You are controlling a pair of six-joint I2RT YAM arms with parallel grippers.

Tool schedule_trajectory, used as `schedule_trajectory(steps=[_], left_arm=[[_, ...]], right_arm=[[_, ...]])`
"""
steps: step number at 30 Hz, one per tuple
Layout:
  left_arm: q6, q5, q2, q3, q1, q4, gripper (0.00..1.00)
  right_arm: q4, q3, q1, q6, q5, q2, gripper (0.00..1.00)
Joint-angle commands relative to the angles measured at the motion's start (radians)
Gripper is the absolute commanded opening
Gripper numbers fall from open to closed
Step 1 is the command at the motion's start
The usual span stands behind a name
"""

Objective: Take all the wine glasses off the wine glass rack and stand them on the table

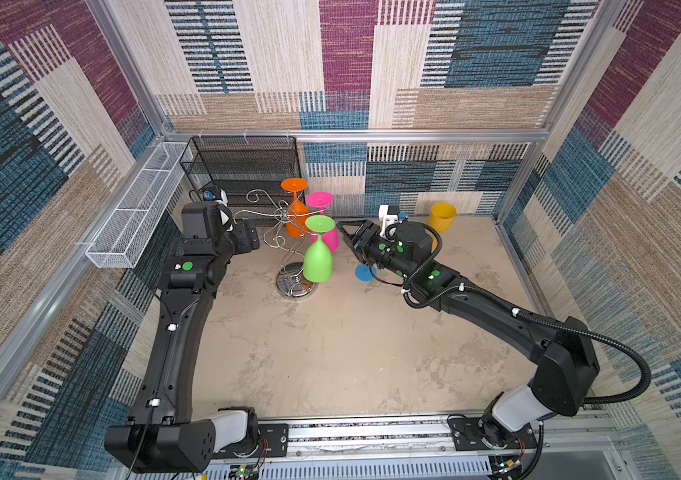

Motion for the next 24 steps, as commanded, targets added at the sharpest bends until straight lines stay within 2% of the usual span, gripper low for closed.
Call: schedule_trajectory(steps=[1,6,14,24], left_arm=[[-0.022,0.012,-0.015,-0.015,0.015,0.051,0.85],[-0.035,0.041,-0.038,-0.045,0.049,0.073,0.84],[-0.046,0.105,-0.065,-0.095,0.056,0.115,0.83],[-0.036,0.181,-0.102,-0.134,0.056,0.161,0.83]], right_arm=[[0.027,0.015,0.005,0.044,0.001,0.020,0.58],[0.024,0.050,0.007,0.061,-0.004,0.058,0.54],[0.021,0.106,0.011,0.073,-0.002,0.101,0.49],[0.027,0.128,0.012,0.094,0.001,0.140,0.36]])
